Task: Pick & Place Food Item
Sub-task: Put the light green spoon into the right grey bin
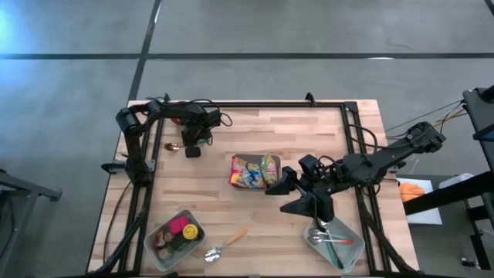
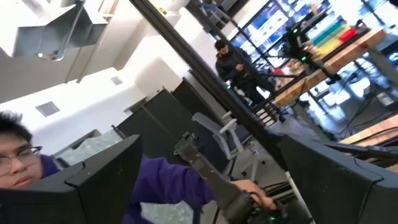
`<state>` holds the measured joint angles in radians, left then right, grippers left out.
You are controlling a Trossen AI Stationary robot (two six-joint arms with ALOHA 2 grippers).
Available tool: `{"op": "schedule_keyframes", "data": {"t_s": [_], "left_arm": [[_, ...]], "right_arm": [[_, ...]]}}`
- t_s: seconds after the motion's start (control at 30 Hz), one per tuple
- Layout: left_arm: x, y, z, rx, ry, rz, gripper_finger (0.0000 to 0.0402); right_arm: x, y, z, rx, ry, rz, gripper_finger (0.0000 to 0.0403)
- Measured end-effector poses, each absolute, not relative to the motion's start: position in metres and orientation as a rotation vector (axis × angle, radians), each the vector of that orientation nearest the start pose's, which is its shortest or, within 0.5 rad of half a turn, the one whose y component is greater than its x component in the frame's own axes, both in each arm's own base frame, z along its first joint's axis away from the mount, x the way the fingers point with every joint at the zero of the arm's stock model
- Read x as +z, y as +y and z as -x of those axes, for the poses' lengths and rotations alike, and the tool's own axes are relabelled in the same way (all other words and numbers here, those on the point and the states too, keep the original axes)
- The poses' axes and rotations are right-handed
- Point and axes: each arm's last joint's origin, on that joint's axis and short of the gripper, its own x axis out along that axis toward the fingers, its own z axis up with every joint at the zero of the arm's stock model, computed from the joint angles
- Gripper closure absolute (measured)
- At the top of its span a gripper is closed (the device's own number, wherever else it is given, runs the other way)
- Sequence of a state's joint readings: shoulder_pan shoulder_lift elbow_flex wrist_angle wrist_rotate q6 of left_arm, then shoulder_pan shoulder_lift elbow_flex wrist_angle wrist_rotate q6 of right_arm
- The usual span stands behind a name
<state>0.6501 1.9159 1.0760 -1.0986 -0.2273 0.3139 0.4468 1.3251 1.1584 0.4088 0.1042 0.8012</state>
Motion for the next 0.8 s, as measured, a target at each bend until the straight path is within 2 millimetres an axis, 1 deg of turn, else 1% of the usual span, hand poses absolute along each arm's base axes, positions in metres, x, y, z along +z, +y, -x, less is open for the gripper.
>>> {"op": "schedule_keyframes", "data": {"t_s": [0.13, 0.33, 0.53, 0.7, 0.8], "left_arm": [[0.129, 0.175, -0.221, 0.284, 1.947, 0.230, 0.0400], [0.153, 0.171, -0.221, 0.303, 1.812, 0.353, 0.0401], [0.176, 0.163, -0.220, 0.337, 1.694, 0.424, 0.0401], [0.196, 0.150, -0.223, 0.319, 1.565, 0.512, 0.0401], [0.208, 0.135, -0.226, 0.292, 1.511, 0.527, 0.0401]], "right_arm": [[0.401, 0.126, -0.274, 0.368, -0.106, -0.845, 0.0022], [0.401, 0.124, -0.274, 0.329, -0.120, -0.801, 0.0022], [0.401, 0.120, -0.276, 0.281, -0.146, -0.768, 0.0022], [0.400, 0.116, -0.277, 0.220, -0.160, -0.768, 0.0022], [0.400, 0.115, -0.278, 0.214, -0.163, -0.752, 0.0022]]}}
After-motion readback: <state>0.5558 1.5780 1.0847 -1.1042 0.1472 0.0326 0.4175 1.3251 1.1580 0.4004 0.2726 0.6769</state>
